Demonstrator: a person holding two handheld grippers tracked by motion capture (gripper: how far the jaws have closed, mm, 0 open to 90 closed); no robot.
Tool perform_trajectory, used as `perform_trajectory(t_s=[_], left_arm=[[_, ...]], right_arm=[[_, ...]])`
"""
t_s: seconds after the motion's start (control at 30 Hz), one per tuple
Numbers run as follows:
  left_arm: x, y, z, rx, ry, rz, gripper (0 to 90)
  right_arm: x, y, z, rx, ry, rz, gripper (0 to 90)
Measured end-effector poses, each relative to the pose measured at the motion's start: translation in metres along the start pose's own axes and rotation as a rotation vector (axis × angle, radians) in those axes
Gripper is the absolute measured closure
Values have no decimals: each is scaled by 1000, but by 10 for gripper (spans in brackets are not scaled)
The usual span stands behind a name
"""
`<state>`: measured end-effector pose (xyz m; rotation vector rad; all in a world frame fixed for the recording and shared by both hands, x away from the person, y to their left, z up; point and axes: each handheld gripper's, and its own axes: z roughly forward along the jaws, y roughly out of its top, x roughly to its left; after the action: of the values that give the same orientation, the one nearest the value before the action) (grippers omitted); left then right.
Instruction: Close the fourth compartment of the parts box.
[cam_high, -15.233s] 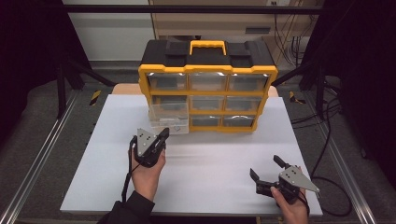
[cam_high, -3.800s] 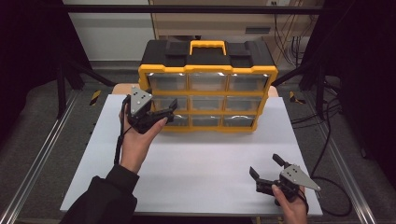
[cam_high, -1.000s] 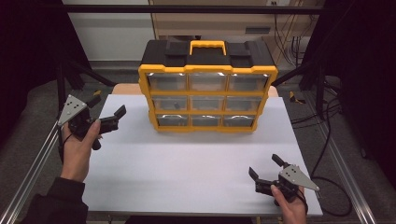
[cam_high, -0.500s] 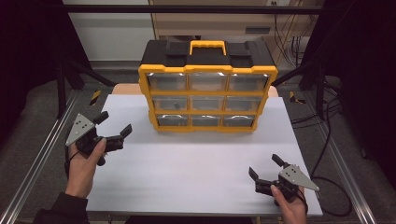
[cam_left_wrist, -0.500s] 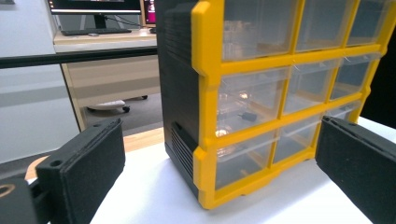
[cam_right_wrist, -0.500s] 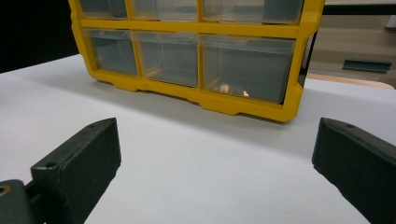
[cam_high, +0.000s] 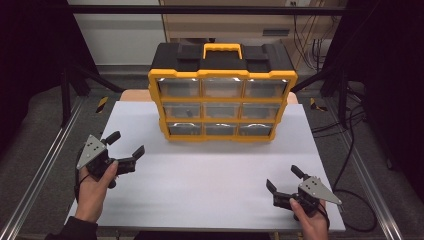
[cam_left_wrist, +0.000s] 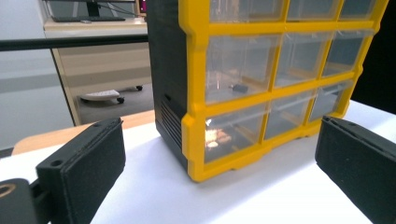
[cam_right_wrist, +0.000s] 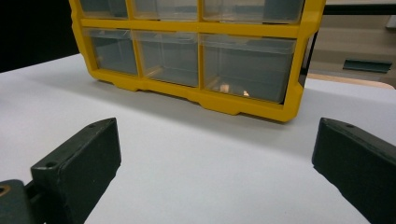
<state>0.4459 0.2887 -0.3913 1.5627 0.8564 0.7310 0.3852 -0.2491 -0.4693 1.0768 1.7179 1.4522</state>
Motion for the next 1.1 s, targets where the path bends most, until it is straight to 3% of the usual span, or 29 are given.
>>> perform_trajectory(t_s=[1.1], left_arm=[[-10, -65, -17, 42, 6, -12, 17]], right_arm=[[0, 0, 0, 4, -1, -4, 15]])
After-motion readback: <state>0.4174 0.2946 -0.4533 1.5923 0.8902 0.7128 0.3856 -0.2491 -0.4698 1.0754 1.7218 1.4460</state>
